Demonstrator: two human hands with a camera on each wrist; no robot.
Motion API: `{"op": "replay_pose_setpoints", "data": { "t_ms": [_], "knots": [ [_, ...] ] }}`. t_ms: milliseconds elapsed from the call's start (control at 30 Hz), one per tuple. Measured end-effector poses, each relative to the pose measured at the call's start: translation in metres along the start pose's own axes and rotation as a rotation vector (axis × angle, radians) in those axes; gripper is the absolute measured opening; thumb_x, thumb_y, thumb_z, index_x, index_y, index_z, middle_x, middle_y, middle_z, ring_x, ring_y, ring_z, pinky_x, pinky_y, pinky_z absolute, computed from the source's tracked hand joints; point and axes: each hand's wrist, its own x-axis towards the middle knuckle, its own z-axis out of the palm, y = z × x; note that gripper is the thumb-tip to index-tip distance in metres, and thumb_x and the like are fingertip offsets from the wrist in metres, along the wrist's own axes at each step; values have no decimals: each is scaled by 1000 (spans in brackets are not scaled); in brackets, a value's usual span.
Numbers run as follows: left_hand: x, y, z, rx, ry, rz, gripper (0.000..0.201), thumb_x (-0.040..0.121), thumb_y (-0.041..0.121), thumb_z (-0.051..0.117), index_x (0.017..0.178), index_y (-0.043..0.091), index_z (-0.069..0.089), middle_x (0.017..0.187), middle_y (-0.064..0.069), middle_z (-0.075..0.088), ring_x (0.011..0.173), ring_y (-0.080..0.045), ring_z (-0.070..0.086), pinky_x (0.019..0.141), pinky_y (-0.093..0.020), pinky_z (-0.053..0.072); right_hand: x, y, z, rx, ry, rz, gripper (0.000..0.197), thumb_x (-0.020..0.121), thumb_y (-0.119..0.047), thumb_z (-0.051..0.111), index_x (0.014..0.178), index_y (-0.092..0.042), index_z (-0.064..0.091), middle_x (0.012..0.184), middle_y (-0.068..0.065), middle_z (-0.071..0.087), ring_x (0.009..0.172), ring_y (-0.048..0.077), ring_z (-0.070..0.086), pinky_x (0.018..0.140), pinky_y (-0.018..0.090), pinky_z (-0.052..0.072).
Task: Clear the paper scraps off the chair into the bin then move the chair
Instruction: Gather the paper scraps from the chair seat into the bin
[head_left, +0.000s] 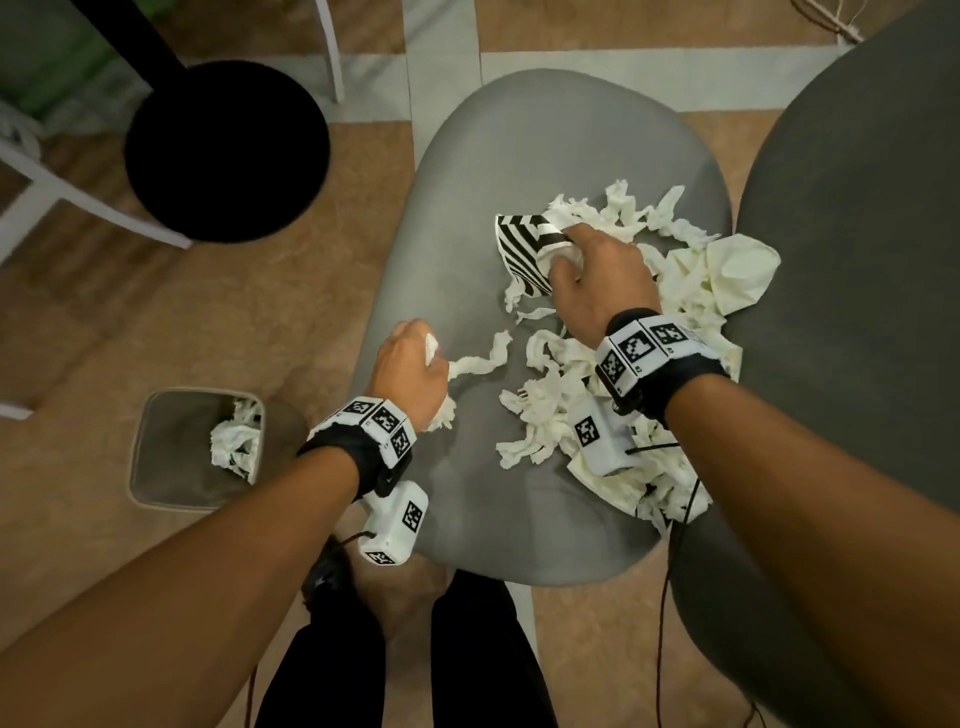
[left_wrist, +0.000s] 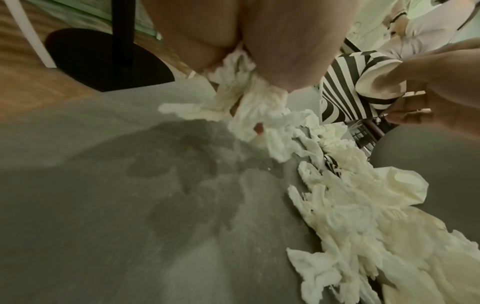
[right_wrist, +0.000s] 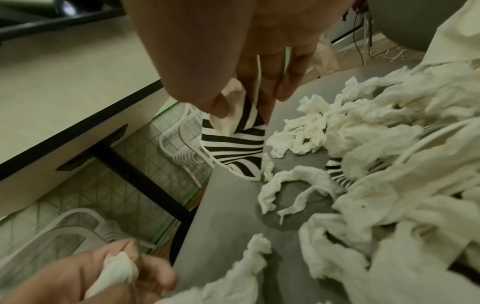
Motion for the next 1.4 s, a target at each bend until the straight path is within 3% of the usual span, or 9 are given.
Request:
{"op": "replay_pose_setpoints", "data": {
  "t_ms": [233,433,633,800,933,1100,1167,1300,1400],
  "knots": [
    [-11,-25,-28,-183,110,-173,5,87,7,49,88,12,51,79,-9,58,70,-28,52,62,-27,33,-18,-48,27,117,-93,-51,26,94,-24,48,114,-14,63,84,-3,63,88,27,63,82,32,51],
    [-28,-95,-79,-128,184,-249,18,93,17,44,83,5,54,75,-17,59,71,-31,52,64,-33,36,-40,-108,88,159,-233,-117,28,94,-26,52,118,-16,61,100,11,73,93,32,66,81,33,51],
    [-48,-200,-121,-233,239,-533,27,91,30,48,107,7,50,101,-16,64,97,-35,60,80,-34,39,-65,-184,171,168,-428,-134,31,93,-27,52,122,-17,59,104,9,72,93,28,67,75,25,47],
    [-53,-281,-137,-358,237,-627,43,93,6,56,132,-8,47,124,-10,60,109,-24,56,78,-16,37,-83,-236,246,90,-598,-112,31,93,-27,52,123,-19,55,99,2,65,85,21,60,75,28,46],
    [-53,-341,-139,-439,248,-670,59,78,39,58,127,10,40,128,-4,58,118,-22,58,101,-33,47,-94,-268,302,41,-657,-94,29,94,-24,53,119,-13,60,104,8,69,90,26,64,76,31,49],
    [-44,-377,-147,-382,58,-668,49,79,23,67,125,14,54,119,-6,65,109,-24,62,90,-33,49,-104,-290,350,-178,-805,-220,34,97,-29,54,125,-9,57,111,14,69,103,34,66,79,31,51],
    [-43,-387,-148,-283,-45,-669,31,82,29,62,109,14,63,107,-8,68,103,-30,64,77,-32,45,-105,-288,350,-208,-870,-208,37,97,-28,53,130,-11,57,116,14,68,103,32,65,86,35,55],
    [-45,-374,-156,-257,-70,-689,27,91,21,60,117,16,64,121,-11,66,110,-32,62,94,-38,51,-95,-269,316,-129,-854,-139,30,95,-27,53,121,-18,63,113,6,70,95,25,65,80,30,53],
    [-36,-349,-151,-306,-96,-634,12,77,19,61,86,27,65,101,-14,73,92,-34,69,87,-47,57,-82,-246,272,-26,-818,-56,22,93,-24,52,108,-19,66,106,4,69,95,23,64,86,33,54]
  ]
}}
